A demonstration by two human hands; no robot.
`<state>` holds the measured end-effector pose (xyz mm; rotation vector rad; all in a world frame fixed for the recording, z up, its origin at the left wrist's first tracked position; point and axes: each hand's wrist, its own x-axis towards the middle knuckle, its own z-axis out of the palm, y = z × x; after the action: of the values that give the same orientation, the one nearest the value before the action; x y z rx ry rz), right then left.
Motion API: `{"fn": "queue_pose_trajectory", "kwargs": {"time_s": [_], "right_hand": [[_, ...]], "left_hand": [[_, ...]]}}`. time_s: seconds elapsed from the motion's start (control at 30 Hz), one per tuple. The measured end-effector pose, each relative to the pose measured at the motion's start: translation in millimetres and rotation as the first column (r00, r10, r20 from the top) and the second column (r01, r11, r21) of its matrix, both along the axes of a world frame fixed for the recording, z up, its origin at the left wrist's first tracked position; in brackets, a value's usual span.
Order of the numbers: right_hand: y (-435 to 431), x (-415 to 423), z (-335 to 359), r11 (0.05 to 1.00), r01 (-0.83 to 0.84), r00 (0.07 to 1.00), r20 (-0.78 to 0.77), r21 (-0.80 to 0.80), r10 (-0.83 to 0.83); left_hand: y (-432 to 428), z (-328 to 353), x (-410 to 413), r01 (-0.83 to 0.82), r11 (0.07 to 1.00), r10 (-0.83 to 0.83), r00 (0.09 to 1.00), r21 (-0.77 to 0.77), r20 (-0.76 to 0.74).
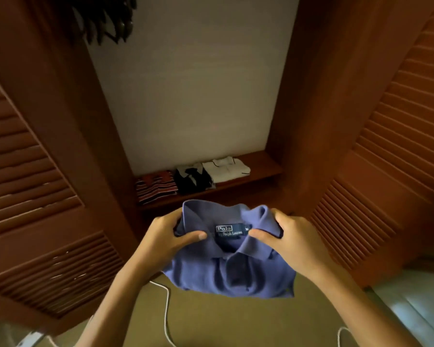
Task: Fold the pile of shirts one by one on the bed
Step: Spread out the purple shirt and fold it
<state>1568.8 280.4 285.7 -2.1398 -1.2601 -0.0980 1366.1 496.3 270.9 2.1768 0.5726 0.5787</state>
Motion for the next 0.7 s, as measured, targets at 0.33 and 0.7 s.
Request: {"fn": "queue_pose_trajectory", "kwargs": {"time_s": [0.33,0.7], "right_hand": [[41.9,168.7,-8.6,0.994,-0.097,0.995,0.026,-0.053,0.098],[191.8,361.1,-56.3,0.978,-0.191,0.982,-0.011,-0.089,0.191]], "left_hand": [[14.6,-18.2,146.4,-0.057,0.991,0.063,0.997,-0.124,0.041],[145.1,-68.7,322.6,-0.113,0.982,0.112,0.994,-0.153,-0.014]]}}
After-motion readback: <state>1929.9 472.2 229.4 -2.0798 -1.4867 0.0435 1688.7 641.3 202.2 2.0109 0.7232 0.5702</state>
